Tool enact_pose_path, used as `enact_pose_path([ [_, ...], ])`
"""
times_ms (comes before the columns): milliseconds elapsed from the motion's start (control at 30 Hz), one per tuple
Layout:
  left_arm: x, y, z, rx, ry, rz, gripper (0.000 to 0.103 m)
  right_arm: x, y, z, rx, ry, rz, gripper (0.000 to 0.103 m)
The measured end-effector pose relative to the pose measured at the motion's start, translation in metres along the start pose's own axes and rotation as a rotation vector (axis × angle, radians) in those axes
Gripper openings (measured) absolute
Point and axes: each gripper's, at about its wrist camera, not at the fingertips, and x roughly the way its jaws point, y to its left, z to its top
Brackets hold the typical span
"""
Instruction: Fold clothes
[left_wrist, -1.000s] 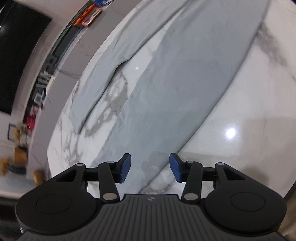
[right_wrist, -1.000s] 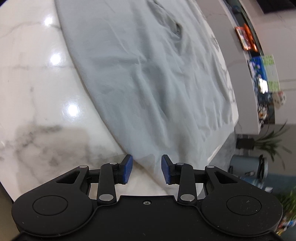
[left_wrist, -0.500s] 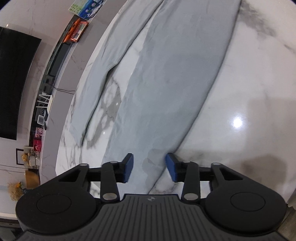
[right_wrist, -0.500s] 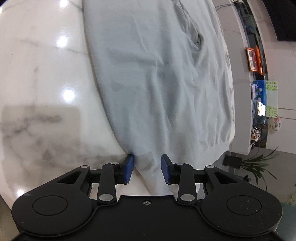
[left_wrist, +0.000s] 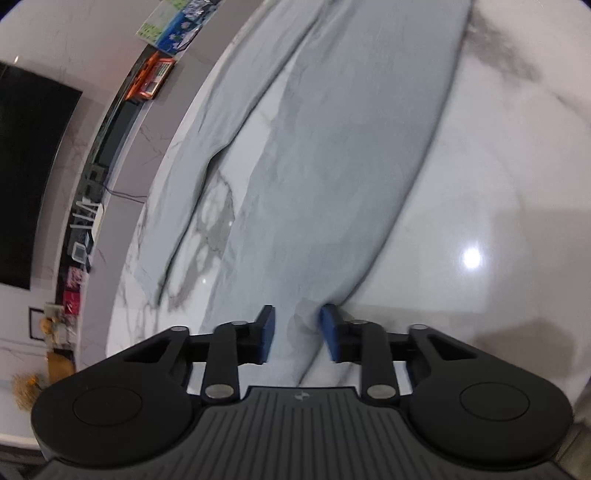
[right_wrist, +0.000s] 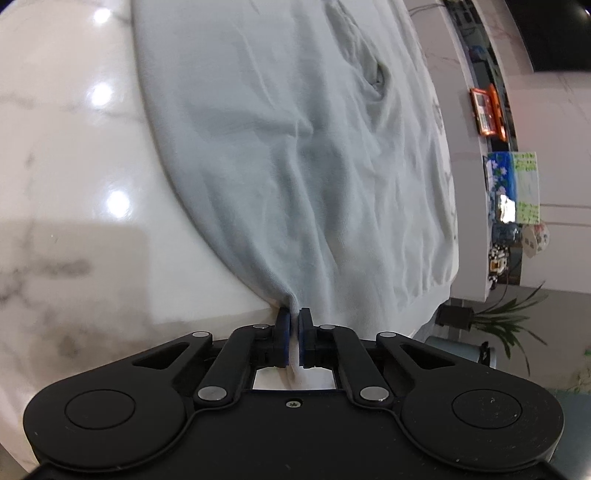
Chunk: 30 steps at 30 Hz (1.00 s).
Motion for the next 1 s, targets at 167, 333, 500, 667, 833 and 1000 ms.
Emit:
enact_pose_path([
  [167, 0.001, 0.002, 0.005, -0.123, 0.008, 0.011, 0.002, -0.003, -0.002, 0.0, 0.04, -0.01, -0.049, 0.002],
  [333, -0.009, 0.019, 0.005, -0.238, -0.006, 0.043, 0.002, -0.013, -0.019, -0.004, 0.113, -0.038, -0.108, 0.001],
  [500, -0.02, 0.049, 0.016, -0.326, -0.02, 0.086, 0.002, -0.019, -0.05, -0.006, 0.202, -0.057, -0.162, 0.001],
  [667, -0.02, 0.092, 0.038, -0.394, -0.025, 0.142, 0.002, -0.028, -0.079, 0.011, 0.277, -0.073, -0.216, 0.001],
  [833, -0.01, 0.133, 0.062, -0.422, -0.029, 0.185, 0.002, -0.023, -0.118, 0.025, 0.337, -0.081, -0.257, 0.001],
  [1000, 0.025, 0.184, 0.097, -0.462, -0.014, 0.176, 0.002, 0.005, -0.167, 0.044, 0.389, -0.054, -0.254, 0.001],
])
